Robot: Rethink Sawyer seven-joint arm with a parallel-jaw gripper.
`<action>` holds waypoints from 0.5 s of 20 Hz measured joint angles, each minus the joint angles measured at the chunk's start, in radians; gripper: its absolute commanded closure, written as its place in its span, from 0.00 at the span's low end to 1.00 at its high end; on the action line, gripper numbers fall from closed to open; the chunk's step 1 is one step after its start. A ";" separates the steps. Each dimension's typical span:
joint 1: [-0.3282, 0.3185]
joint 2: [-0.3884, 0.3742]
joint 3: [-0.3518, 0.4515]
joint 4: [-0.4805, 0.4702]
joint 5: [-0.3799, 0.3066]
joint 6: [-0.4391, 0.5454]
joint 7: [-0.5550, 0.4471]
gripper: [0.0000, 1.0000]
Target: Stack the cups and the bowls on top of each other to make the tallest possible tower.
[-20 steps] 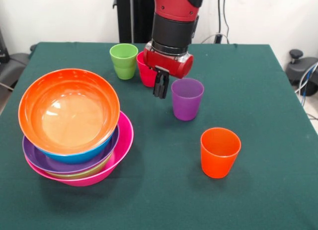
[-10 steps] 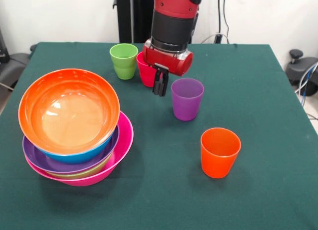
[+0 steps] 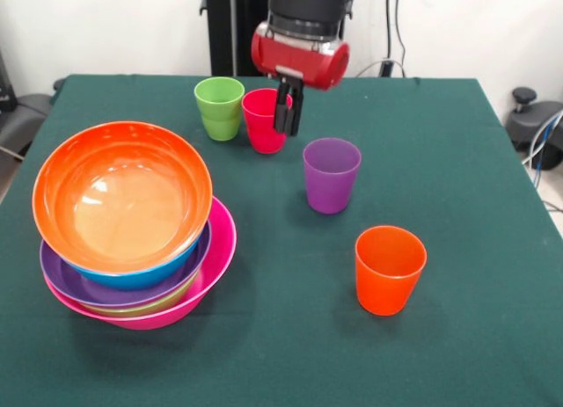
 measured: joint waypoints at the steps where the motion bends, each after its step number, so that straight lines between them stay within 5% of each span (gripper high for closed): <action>1: 0.000 -0.007 0.000 0.000 0.000 0.003 0.000 1.00; 10: -0.002 -0.045 0.006 0.001 0.000 0.008 0.000 1.00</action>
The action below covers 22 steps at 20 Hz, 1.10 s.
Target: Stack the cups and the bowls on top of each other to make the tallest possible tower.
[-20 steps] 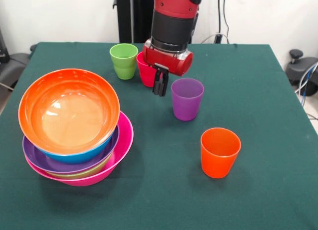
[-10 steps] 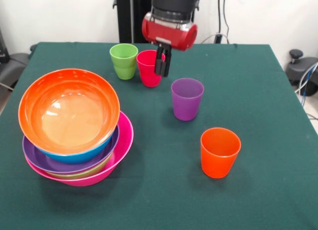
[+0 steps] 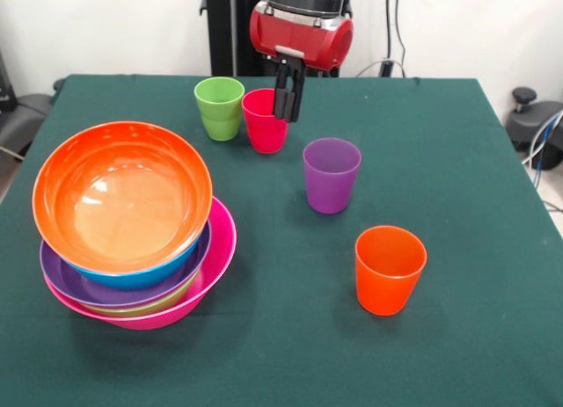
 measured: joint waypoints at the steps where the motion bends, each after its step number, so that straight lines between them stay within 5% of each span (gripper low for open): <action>1: -0.001 0.000 0.001 0.000 0.000 0.000 0.000 1.00; 22: 0.013 0.000 0.011 0.003 0.000 0.000 0.000 1.00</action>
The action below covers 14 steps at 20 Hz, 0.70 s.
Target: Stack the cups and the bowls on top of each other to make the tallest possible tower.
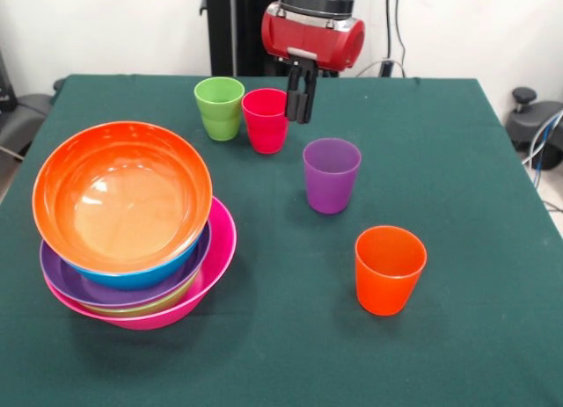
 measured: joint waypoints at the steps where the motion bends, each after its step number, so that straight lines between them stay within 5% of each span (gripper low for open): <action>1: 0.003 0.000 0.000 0.000 0.000 0.000 0.000 1.00; 14: 0.014 0.019 -0.003 0.000 0.000 0.000 0.000 1.00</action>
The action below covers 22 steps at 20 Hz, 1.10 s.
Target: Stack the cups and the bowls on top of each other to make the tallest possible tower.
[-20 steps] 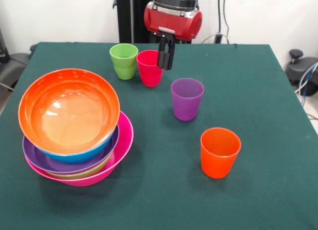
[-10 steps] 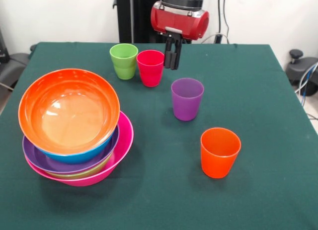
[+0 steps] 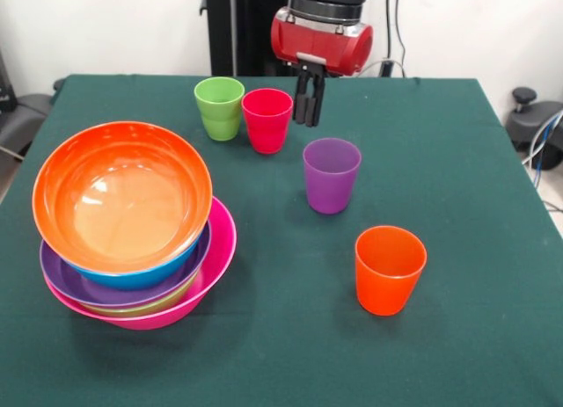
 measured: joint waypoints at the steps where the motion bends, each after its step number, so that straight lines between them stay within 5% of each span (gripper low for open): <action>1: 0.000 0.001 0.000 0.000 0.000 0.000 0.000 1.00; 2: 0.000 0.007 0.000 0.000 0.000 0.000 0.000 0.00; 22: 0.003 0.033 -0.003 -0.001 0.000 0.000 0.000 0.00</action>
